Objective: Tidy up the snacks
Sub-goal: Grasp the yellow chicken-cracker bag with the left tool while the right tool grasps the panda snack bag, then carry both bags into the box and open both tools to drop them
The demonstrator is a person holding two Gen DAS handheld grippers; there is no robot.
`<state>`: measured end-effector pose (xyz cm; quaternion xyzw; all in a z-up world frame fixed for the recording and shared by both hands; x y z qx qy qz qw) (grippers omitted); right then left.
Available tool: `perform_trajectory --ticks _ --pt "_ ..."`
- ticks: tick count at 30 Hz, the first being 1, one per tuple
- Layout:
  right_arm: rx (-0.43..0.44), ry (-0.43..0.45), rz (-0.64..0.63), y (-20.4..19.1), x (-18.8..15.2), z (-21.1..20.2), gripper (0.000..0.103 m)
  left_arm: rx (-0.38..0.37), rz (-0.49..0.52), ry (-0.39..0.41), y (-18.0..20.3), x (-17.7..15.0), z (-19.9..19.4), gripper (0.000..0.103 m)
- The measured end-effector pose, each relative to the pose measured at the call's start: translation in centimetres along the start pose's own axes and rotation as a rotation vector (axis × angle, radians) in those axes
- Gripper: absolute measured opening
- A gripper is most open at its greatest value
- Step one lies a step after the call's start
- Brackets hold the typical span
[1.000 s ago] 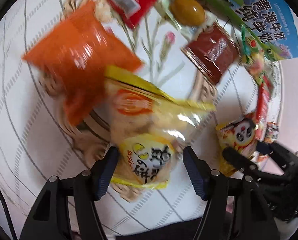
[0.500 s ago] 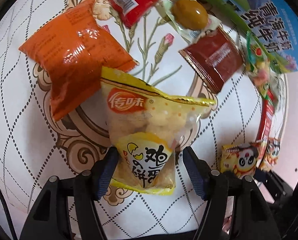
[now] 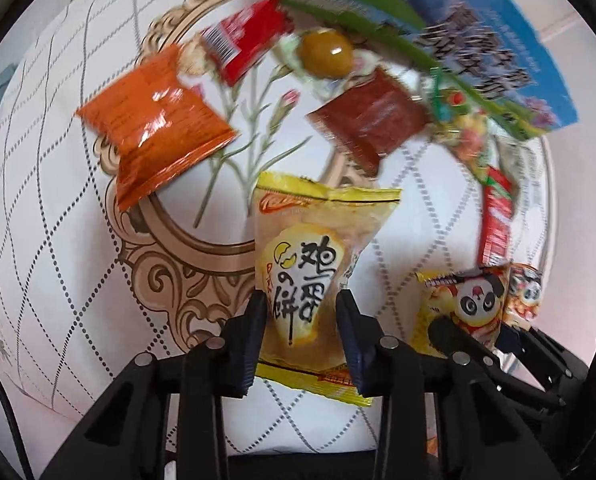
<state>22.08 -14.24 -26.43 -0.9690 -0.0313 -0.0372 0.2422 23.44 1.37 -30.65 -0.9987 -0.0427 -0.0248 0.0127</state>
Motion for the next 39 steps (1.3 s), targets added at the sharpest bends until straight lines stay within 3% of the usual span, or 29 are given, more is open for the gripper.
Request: perform_trajectory --ticks 3,5,8,10,12,16,17,20,26,30,35,39 --pt "0.033 0.028 -0.001 -0.1 0.4 -1.9 0.046 -0.005 0.032 0.011 0.7 -0.1 -1.3 0.032" --pt "0.043 0.028 -0.004 0.0 0.9 -2.7 0.046 -0.024 0.075 -0.014 2.1 1.5 -0.9 0.034" --pt "0.030 0.015 -0.003 0.6 1.5 -2.4 0.046 -0.030 0.117 -0.091 2.0 2.9 3.5 0.035" --pt "0.040 -0.005 0.022 1.6 1.7 -1.8 0.046 -0.021 0.122 -0.137 2.6 3.5 5.7 0.046" --pt "0.042 -0.019 0.046 2.6 1.6 -1.2 0.046 -0.003 0.145 -0.140 3.3 4.1 7.2 0.056" --pt "0.042 -0.030 0.079 3.4 1.7 -0.2 0.046 0.021 0.124 -0.128 4.0 4.7 7.9 0.055" --pt "0.044 -0.027 0.081 3.5 1.7 -0.4 0.046 0.032 0.125 -0.111 4.0 4.6 7.4 0.048" --pt "0.048 -0.005 0.080 3.6 1.6 -1.5 0.046 0.017 0.109 -0.087 4.9 4.5 6.0 0.043" --pt "0.104 0.070 0.091 3.4 2.7 -5.5 0.046 -0.045 0.058 -0.029 4.0 4.2 0.5 0.042" --pt "0.145 0.148 0.069 2.5 5.0 -9.7 0.046 -0.119 0.049 0.068 4.2 5.5 -5.9 0.042" --pt "0.132 0.284 0.026 2.5 11.4 -15.5 0.046 -0.196 0.053 0.139 4.5 11.5 -11.3 0.042" --pt "0.043 0.354 0.007 3.9 18.0 -17.8 0.046 -0.109 0.091 0.228 5.4 17.8 -13.9 0.042"
Point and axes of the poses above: each gripper's, at about its wrist camera, not at the fingertips, and z roughly the way its jaws point, y to its right, x to its top, the point moved 1 cm from there along z, roughly the way its jaws point, and after that the axes turned 15 degrees about x, right-handed, at the moved point
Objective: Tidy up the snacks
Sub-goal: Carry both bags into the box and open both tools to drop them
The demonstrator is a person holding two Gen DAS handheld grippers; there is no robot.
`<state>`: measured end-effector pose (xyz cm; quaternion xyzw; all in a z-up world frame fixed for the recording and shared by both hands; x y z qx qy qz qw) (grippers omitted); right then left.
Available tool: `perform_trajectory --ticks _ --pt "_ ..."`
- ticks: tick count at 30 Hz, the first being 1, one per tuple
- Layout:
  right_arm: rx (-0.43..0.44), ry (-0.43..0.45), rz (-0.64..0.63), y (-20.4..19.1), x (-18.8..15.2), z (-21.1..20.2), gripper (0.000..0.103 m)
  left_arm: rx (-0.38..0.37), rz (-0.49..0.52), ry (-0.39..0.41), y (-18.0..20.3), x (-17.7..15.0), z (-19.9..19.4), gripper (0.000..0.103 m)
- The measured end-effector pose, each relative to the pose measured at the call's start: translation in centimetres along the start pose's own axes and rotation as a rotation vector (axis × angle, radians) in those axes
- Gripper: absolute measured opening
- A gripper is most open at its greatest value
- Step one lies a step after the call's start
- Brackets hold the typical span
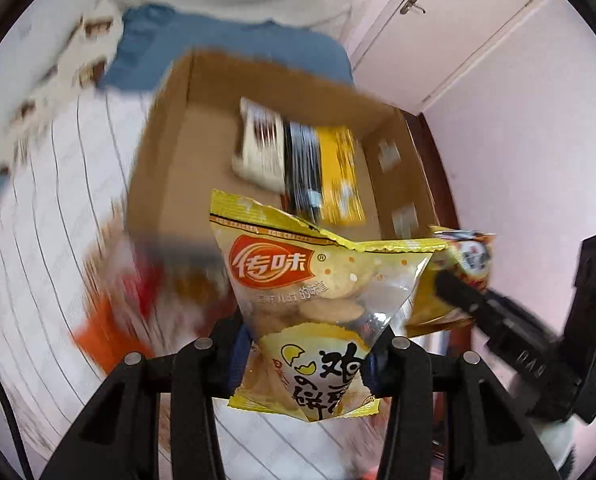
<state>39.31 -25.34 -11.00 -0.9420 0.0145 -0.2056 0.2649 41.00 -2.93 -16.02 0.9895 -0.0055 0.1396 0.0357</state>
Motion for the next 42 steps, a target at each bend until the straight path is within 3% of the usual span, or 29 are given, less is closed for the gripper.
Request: perform_trajectory --ticks 4,9,15,18,19,20,22,28,32,37,42 --pt "-0.077 0.003 -0.024 1.2 5.9 2.3 0.046 0.082 0.029 -0.007 0.0 6.6 2.9 0.042" --pt "-0.157 -0.059 -0.024 3.0 11.5 7.1 0.046 0.180 0.046 -0.073 -1.3 12.6 8.0 0.042" --pt "-0.234 -0.136 -0.016 5.1 13.7 11.2 0.046 0.263 0.061 -0.137 -1.8 16.1 13.4 0.043" --pt "-0.239 -0.176 0.025 6.4 13.9 12.7 0.048 0.258 0.050 -0.185 -2.1 17.2 15.5 0.045" --pt "-0.243 -0.176 0.035 6.7 14.1 13.0 0.058 0.250 0.041 -0.197 -2.2 17.5 15.9 0.056" --pt "-0.236 -0.175 0.041 7.0 14.1 13.3 0.079 0.231 0.032 -0.207 -2.3 17.8 16.4 0.078" --pt "-0.230 -0.174 0.050 7.3 14.3 13.7 0.091 0.226 0.031 -0.193 -2.2 18.3 16.3 0.093" --pt "-0.222 -0.199 0.037 7.1 13.3 14.6 0.097 0.229 0.058 -0.090 -1.8 18.2 15.2 0.093" --pt "-0.227 -0.190 0.048 7.1 12.4 14.3 0.097 0.219 0.058 -0.085 -1.8 17.3 14.8 0.095" --pt "-0.228 -0.167 0.047 6.7 10.8 12.5 0.097 0.202 0.055 -0.063 -1.8 15.8 13.7 0.095" --pt "-0.234 -0.130 0.006 5.3 9.8 9.8 0.098 0.190 0.052 0.033 -1.4 13.5 10.7 0.097"
Point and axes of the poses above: each gripper's, at about its wrist camera, not at the fingertips, and z roughly the way its jaws point, y to its right, x to its top, the point moved 1 cm from there along z, roughly the way its jaws point, and after that the axes turned 15 degrees about x, right-handed, at the moved point
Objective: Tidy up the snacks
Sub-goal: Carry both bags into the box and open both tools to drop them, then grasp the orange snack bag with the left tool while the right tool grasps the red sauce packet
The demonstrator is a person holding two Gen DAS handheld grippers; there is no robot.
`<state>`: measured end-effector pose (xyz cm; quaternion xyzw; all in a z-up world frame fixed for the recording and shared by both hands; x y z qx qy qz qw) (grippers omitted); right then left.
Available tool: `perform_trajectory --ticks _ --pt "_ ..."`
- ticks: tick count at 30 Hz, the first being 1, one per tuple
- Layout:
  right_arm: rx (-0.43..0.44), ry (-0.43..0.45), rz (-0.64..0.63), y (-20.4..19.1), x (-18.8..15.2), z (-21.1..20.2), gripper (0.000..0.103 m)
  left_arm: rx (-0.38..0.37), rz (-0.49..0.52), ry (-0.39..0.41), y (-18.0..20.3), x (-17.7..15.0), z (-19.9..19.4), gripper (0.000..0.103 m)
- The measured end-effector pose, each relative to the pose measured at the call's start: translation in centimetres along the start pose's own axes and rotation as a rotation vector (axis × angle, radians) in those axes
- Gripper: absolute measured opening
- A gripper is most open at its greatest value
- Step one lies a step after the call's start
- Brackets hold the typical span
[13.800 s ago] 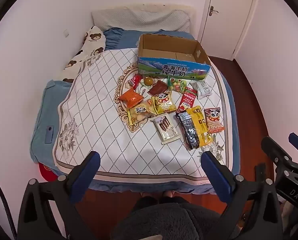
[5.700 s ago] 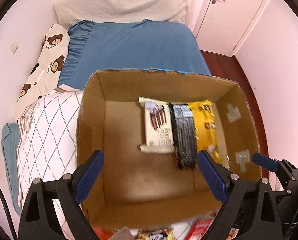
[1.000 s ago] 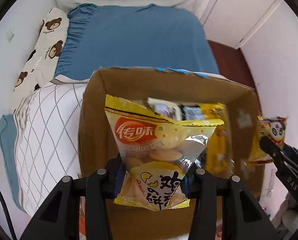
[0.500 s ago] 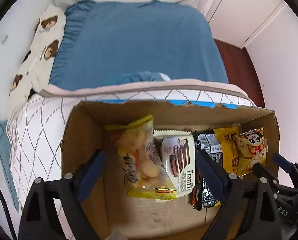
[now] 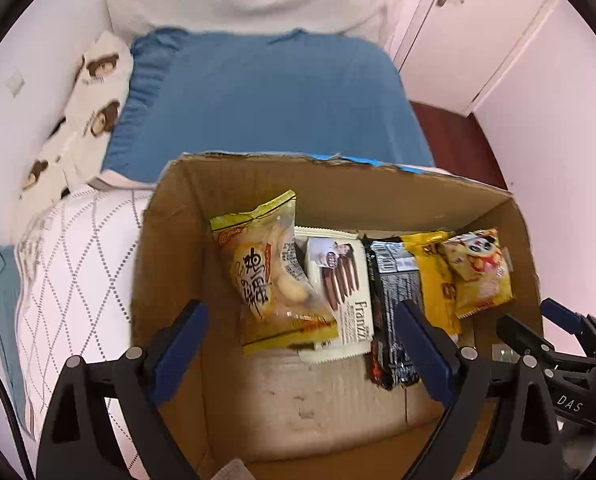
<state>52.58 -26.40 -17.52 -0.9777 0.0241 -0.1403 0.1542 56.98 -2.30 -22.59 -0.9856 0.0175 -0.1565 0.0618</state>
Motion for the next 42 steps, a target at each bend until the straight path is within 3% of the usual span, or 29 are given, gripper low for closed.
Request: perform_trajectory --ticks 9,18,26,31,33,35,36,39,42 --pt "0.035 0.096 -0.038 -1.8 -4.1 -5.5 0.098 0.018 -0.005 0.161 0.2 -4.1 -6.7 0.099" --pt "0.037 0.203 -0.092 -4.0 -8.2 -10.8 0.098 0.007 -0.027 0.252 0.1 -8.2 -12.3 0.099" --pt "0.106 0.259 -0.075 -4.7 -11.9 -15.2 0.098 -0.016 -0.050 0.305 -0.8 -11.6 -16.4 0.099" --pt "0.128 0.211 -0.046 -4.0 -15.5 -14.7 0.098 -0.012 -0.059 0.272 -1.4 -14.8 -16.5 0.100" --pt "0.141 0.171 -0.019 -3.3 -17.1 -13.4 0.088 -0.006 -0.065 0.241 -1.8 -16.5 -15.8 0.099" --pt "0.159 0.113 0.006 -2.4 -19.1 -11.4 0.066 0.001 -0.068 0.207 -2.3 -18.2 -14.8 0.100" --pt "0.165 0.092 0.016 -2.0 -20.0 -10.3 0.063 0.020 -0.074 0.178 -2.7 -19.5 -13.8 0.100" --pt "0.151 0.030 0.068 -0.6 -22.6 -6.7 0.062 0.095 -0.109 0.105 -4.8 -22.4 -10.6 0.100" --pt "0.125 -0.022 0.120 1.0 -24.3 -3.4 0.062 0.110 -0.185 -0.048 -8.2 -25.4 -5.9 0.099"
Point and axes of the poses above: each gripper's, at about its wrist camera, not at the fingertips, and z roughly the way its jaws point, y to its right, x to its top, the point moved 1 cm from there along z, roughly the way its jaws point, and after that the axes turned 15 degrees about x, right-handed, at the moved point
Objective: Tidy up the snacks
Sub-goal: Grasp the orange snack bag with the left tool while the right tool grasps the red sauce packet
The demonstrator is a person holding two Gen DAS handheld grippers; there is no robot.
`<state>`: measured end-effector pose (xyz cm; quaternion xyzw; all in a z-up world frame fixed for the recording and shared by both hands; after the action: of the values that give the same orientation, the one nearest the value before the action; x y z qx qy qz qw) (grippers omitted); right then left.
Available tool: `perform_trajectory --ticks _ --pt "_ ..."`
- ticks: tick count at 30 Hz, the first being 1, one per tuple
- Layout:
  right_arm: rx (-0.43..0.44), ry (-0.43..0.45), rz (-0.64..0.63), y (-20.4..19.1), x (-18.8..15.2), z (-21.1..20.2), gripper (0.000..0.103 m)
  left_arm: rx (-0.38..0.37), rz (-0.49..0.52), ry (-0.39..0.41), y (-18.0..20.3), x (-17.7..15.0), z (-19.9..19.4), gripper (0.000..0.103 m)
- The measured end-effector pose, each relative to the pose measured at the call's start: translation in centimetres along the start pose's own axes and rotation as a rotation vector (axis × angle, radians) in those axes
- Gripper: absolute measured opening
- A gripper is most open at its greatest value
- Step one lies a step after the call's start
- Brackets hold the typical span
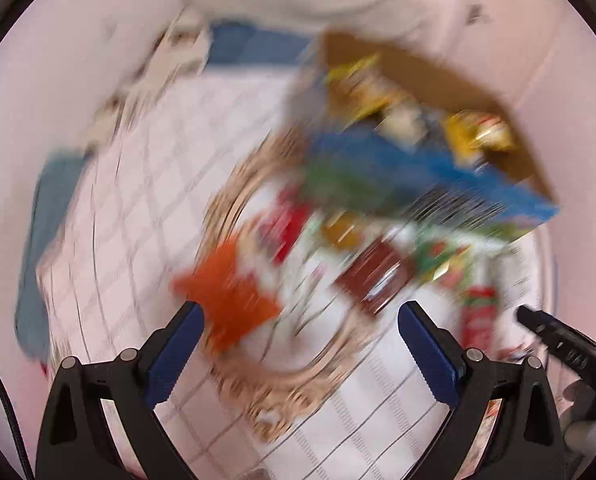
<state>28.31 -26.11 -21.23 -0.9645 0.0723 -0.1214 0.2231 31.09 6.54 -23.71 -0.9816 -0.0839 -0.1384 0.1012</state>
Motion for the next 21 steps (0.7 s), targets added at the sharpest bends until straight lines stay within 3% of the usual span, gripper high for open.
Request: perform_trajectory --ticks 3,5,8,13,16,18,19,21 --pt "-0.032 -0.046 0.028 1.3 -0.9 2.6 0.063 -0.014 -0.078 -0.139 -2.8 -1.5 4.1 0.099" --pt "-0.048 -0.077 0.037 1.6 -1.3 4.0 0.064 -0.005 -0.133 -0.192 -4.5 -2.3 6.3 0.099" --pt "-0.073 -0.117 0.036 1.7 -1.8 5.9 0.065 0.002 -0.150 -0.215 -5.4 -2.5 7.8 0.099" --pt "-0.106 -0.129 0.048 1.7 -2.2 7.8 0.065 -0.150 -0.279 -0.320 -6.6 -1.3 10.5 0.099" --pt "-0.120 -0.119 0.050 1.5 -2.4 8.1 0.064 -0.170 -0.332 -0.352 -6.5 0.1 12.1 0.099" --pt "-0.122 -0.121 0.036 1.2 -2.7 8.3 0.060 -0.141 -0.347 -0.371 -6.1 0.7 13.1 0.099" --pt "-0.127 -0.122 0.028 0.9 -2.9 8.4 0.058 -0.121 -0.342 -0.374 -5.7 1.0 13.5 0.098" --pt "-0.128 -0.129 0.019 0.4 -3.5 8.3 0.056 -0.077 -0.314 -0.356 -5.0 1.1 14.0 0.080"
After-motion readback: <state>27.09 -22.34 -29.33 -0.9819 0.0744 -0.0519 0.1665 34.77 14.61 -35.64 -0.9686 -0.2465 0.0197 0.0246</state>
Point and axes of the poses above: each gripper's, at about its wrist camera, not at the fingertips, and z roughly the way its jaws point, y to its right, x to its top, the point moved 1 cm from there along z, roughly the way its jaws point, and after that the axes turned 15 degrees about x, right-handed, at the moved point
